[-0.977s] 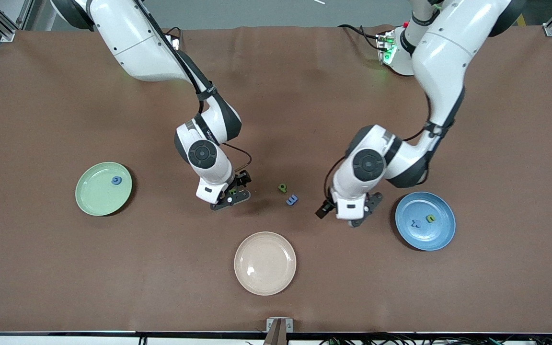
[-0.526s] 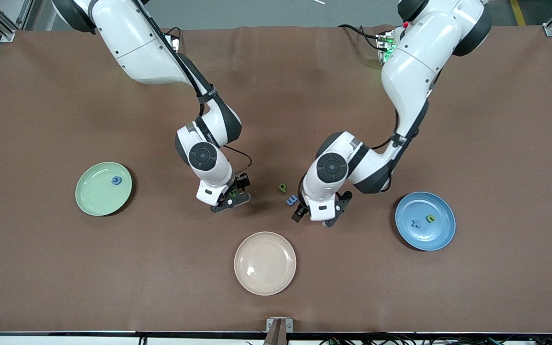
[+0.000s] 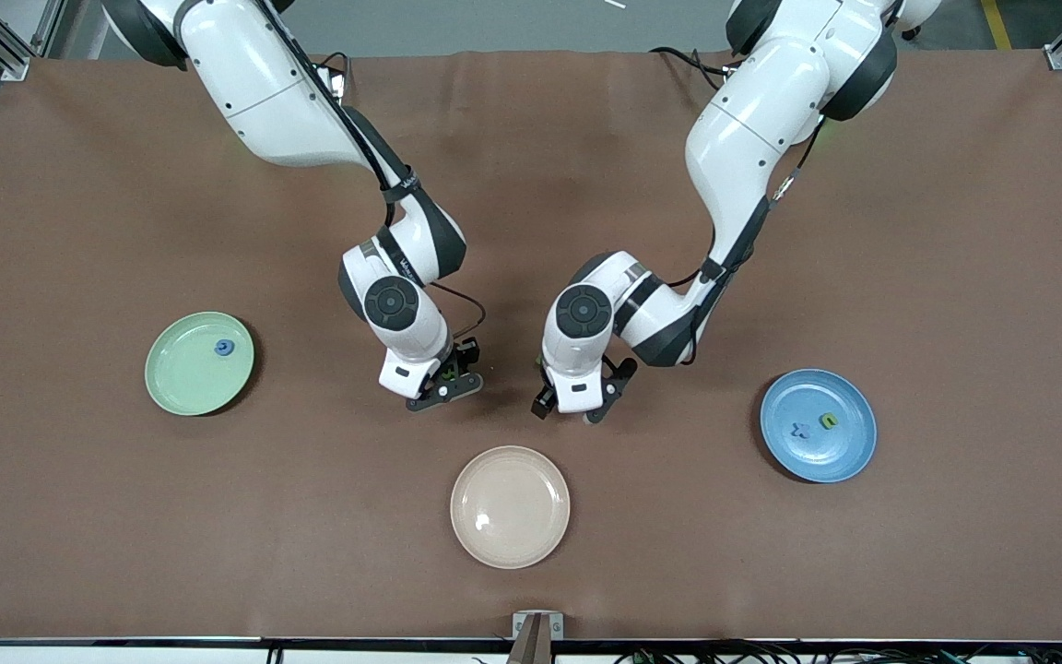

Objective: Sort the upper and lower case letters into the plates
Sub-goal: 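Grasp the green B with the right gripper while the left gripper grasps the m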

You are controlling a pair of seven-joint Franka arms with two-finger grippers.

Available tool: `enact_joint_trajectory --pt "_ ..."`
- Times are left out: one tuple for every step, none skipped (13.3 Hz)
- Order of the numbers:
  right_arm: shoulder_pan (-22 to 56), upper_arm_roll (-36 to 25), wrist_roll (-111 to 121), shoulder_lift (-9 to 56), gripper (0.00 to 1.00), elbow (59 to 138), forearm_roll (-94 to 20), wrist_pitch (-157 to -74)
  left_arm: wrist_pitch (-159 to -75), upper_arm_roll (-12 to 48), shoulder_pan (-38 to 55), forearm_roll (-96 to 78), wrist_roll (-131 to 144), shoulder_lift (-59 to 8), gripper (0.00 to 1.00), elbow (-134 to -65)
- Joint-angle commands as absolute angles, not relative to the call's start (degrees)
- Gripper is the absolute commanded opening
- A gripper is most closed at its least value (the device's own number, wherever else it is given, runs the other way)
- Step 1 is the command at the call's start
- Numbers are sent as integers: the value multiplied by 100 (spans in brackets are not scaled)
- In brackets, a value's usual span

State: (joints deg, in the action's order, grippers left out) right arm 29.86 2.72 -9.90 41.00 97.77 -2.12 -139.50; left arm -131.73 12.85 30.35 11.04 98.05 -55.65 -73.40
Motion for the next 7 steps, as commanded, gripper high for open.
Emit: enact_joint_trajectory --pt "3067 229 -1107 4166 47 9712 -132 -13975 -12991 1213 3155 1116 9870 -5660 89 -7145" --pt "3067 220 -1107 4166 42 9712 -123 -13975 -12982 1204 3155 1116 9870 -5660 84 -7146" --pt "3059 220 -1107 4157 40 9712 -114 -13975 -12981 1204 3155 1116 9870 -5669 80 -7146" --pt "3059 220 -1107 4157 37 9721 -114 -13966 -12955 1204 3147 1116 9870 -5660 72 -7146" --pt "3059 220 -1107 4157 33 9721 -114 -13966 -12920 1204 3146 1116 9870 -5660 68 -7146" --pt "3059 220 -1099 4149 28 9729 -114 -13966 -12885 1213 3129 1108 9861 -5669 58 -7146" --pt "3050 220 -1099 4140 24 9729 -114 -13957 -12841 1213 3112 1107 9861 -5669 51 -7146"
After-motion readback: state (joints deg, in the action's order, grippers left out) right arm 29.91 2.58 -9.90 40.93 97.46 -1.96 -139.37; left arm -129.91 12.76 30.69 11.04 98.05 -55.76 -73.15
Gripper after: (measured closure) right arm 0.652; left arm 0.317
